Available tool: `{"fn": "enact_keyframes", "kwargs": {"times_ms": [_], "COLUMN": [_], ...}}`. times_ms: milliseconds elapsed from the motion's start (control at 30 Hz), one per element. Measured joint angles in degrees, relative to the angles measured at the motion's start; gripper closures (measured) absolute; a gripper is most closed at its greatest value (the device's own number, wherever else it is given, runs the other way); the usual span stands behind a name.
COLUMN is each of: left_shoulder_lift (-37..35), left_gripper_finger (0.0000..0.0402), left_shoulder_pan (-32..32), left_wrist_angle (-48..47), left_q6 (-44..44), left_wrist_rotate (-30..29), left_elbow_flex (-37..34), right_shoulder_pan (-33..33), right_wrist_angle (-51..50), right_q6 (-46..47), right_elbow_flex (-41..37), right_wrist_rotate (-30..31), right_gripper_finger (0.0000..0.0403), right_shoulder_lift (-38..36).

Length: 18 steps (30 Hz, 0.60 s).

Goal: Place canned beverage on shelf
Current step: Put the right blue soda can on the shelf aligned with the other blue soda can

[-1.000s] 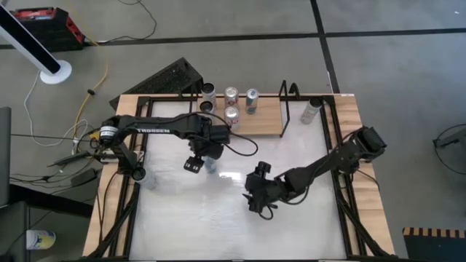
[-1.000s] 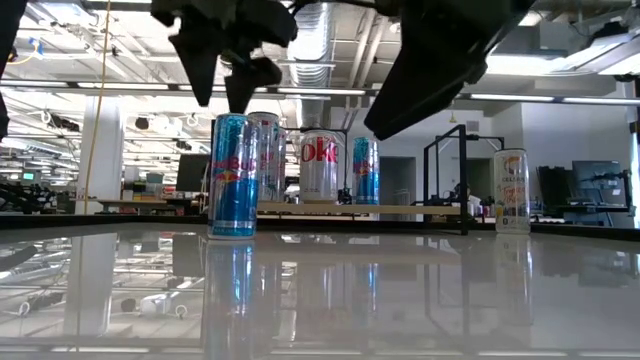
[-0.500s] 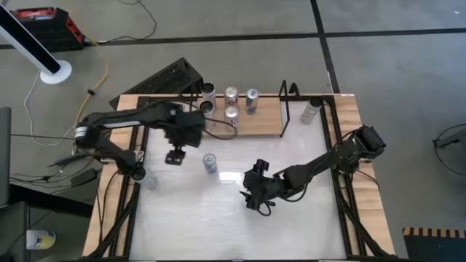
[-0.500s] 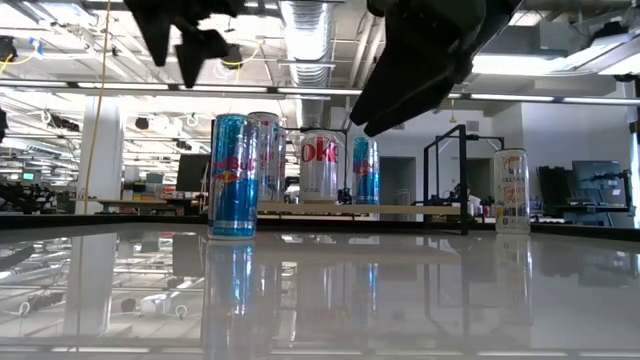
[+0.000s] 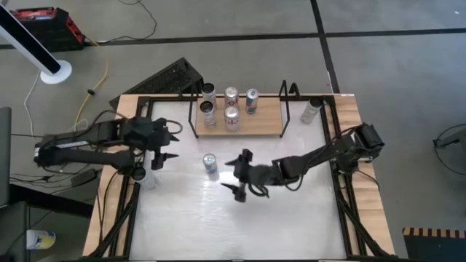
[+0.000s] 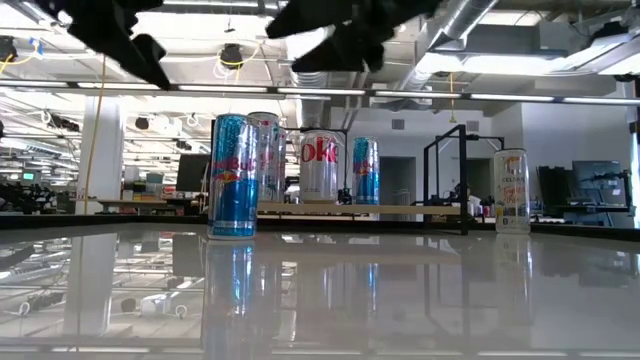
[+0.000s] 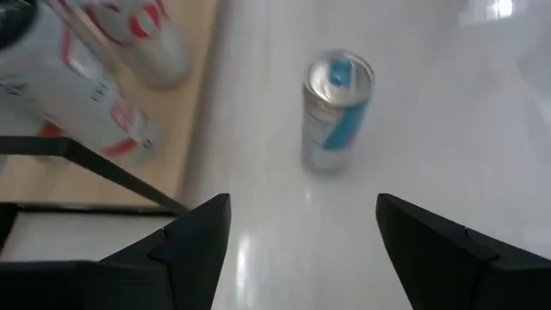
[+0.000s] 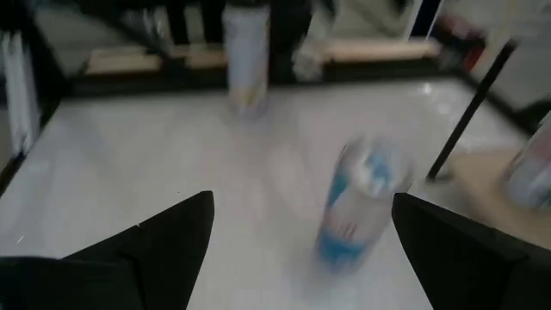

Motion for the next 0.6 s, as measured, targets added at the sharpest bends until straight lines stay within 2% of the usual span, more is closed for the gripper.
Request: {"fn": "enact_keyframes", "kwargs": {"times_ms": [133, 233, 433, 600], "left_shoulder_lift": [-7.9, -11.5, -12.9, -12.5], "left_gripper_finger": [0.0127, 0.0127, 0.0127, 0.0127], "left_shoulder_pan": [0.0, 0.0, 0.0, 0.0], "left_wrist_angle": [10.8, 16.3, 26.5, 37.1], "left_q6": [0.4, -2.9, -6.4, -4.3], "left_wrist_rotate": [-1.8, -3.4, -8.8, -14.6], "left_elbow_flex": [-9.3, -12.9, -16.6, -24.1], "right_shoulder_pan": [-3.4, -6.3, -9.4, -9.3], "right_wrist_angle": [6.8, 9.9, 19.2, 23.9], "right_q6": [-2.6, -2.5, -2.3, -5.4], "right_elbow_flex": [0.0, 0.0, 0.8, 2.2], "right_wrist_rotate": [0.0, 0.0, -3.0, -2.6], "right_gripper_finger": [0.0024, 0.0024, 0.0024, 0.0024], "right_shoulder_lift": [0.0, 0.4, 6.7, 12.4]}}
